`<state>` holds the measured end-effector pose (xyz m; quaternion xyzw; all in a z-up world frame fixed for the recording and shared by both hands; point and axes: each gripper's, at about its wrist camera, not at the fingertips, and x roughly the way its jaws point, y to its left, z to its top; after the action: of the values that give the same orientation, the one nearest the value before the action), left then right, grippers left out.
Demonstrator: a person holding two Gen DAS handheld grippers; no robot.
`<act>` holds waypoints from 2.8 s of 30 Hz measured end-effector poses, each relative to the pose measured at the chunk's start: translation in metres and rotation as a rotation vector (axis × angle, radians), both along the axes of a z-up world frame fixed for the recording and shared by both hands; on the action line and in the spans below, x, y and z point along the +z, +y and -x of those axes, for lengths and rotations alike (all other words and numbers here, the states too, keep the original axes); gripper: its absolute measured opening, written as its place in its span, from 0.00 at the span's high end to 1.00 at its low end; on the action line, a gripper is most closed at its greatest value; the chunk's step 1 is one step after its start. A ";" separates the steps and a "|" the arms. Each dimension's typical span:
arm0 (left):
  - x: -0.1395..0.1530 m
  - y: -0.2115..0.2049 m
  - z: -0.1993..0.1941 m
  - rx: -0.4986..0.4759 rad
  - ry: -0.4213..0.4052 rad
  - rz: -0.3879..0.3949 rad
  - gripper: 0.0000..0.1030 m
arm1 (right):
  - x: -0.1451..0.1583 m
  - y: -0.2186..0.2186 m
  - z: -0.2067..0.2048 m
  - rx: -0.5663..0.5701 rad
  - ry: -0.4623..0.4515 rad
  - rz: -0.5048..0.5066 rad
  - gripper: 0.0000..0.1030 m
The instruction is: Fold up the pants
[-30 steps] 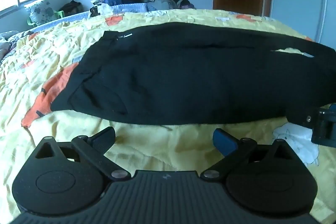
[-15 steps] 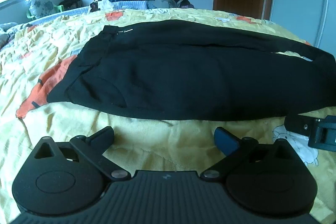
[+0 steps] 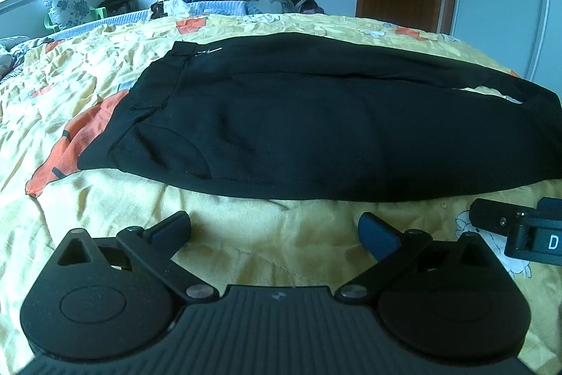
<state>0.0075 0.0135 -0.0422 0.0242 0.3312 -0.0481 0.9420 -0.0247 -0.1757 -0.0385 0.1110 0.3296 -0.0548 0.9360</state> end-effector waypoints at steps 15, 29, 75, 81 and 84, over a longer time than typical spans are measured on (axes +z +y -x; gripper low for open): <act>0.000 0.000 0.000 0.000 0.000 0.001 0.00 | -0.007 0.005 -0.001 0.010 -0.015 0.052 0.00; 0.000 0.001 0.000 -0.001 0.000 0.002 0.00 | -0.009 0.006 0.000 0.003 -0.021 0.064 0.00; -0.001 0.002 0.000 -0.002 -0.001 0.003 0.00 | -0.010 0.006 0.001 -0.004 -0.030 0.063 0.00; -0.001 0.002 0.000 -0.002 -0.001 0.004 0.00 | -0.009 0.007 0.001 -0.004 -0.030 0.063 0.00; -0.001 0.002 0.000 -0.002 -0.001 0.005 0.00 | -0.009 0.007 0.001 -0.004 -0.028 0.067 0.00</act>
<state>0.0072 0.0155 -0.0428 0.0223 0.3306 -0.0498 0.9422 -0.0259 -0.1692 -0.0479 0.0812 0.3140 -0.0662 0.9436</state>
